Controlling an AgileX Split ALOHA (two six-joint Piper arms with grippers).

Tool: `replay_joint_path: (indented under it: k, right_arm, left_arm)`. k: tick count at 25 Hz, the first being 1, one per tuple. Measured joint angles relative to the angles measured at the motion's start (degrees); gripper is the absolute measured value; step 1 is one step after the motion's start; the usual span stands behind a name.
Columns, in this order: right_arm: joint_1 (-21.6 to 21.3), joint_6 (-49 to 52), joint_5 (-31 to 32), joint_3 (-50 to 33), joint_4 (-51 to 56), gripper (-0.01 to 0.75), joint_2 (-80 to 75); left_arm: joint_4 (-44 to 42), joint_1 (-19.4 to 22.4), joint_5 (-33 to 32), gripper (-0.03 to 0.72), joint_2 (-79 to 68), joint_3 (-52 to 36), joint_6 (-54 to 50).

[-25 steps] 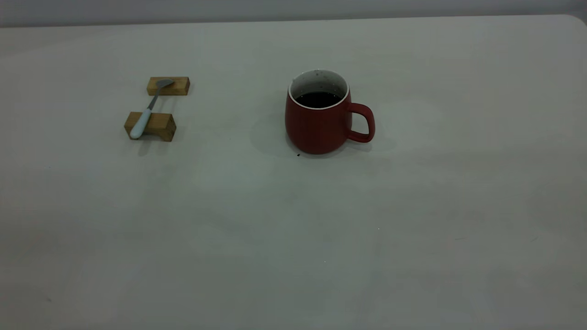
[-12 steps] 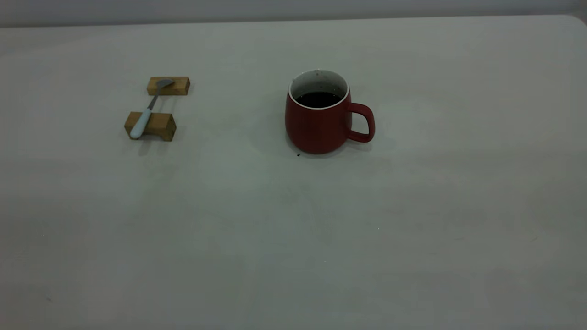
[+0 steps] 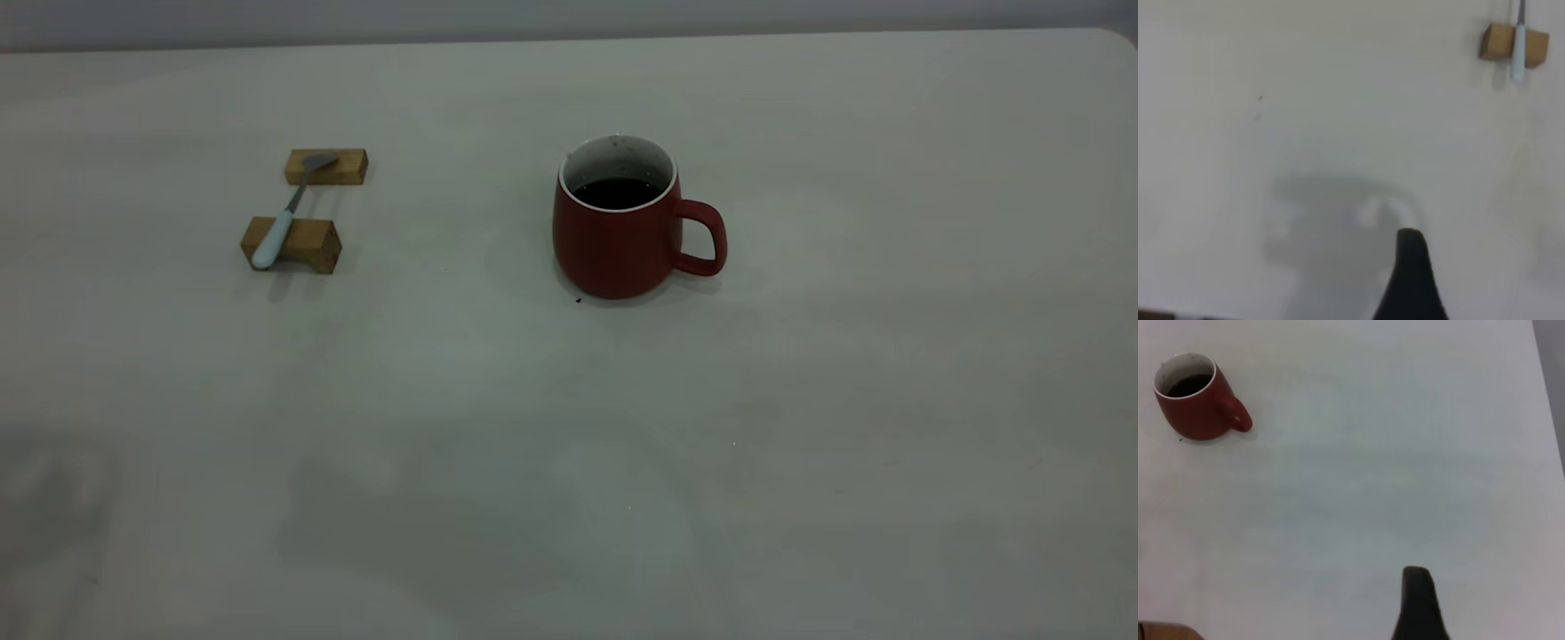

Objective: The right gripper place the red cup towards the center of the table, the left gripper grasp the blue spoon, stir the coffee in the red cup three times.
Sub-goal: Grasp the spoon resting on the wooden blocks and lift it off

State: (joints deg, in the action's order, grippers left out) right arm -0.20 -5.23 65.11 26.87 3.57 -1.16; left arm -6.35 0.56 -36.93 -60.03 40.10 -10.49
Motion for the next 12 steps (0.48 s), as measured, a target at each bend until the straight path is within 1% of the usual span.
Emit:
replay_joint_path:
  k: [4,8,12]
  right_arm:
    - [0.0,0.0,0.0,0.0,0.0,0.591,0.0]
    - [0.0,0.0,0.0,0.0,0.0,0.591,0.0]
    - [0.0,0.0,0.0,0.0,0.0,0.591,0.0]
  left_arm:
    - [0.07,-0.64,5.4,0.666,-15.96,5.62,-0.04]
    - [0.12,-3.08,10.94,0.666,-28.81,10.22,-0.1]
    - [0.24,-5.4,14.21,0.666,-38.83,13.94,-0.14]
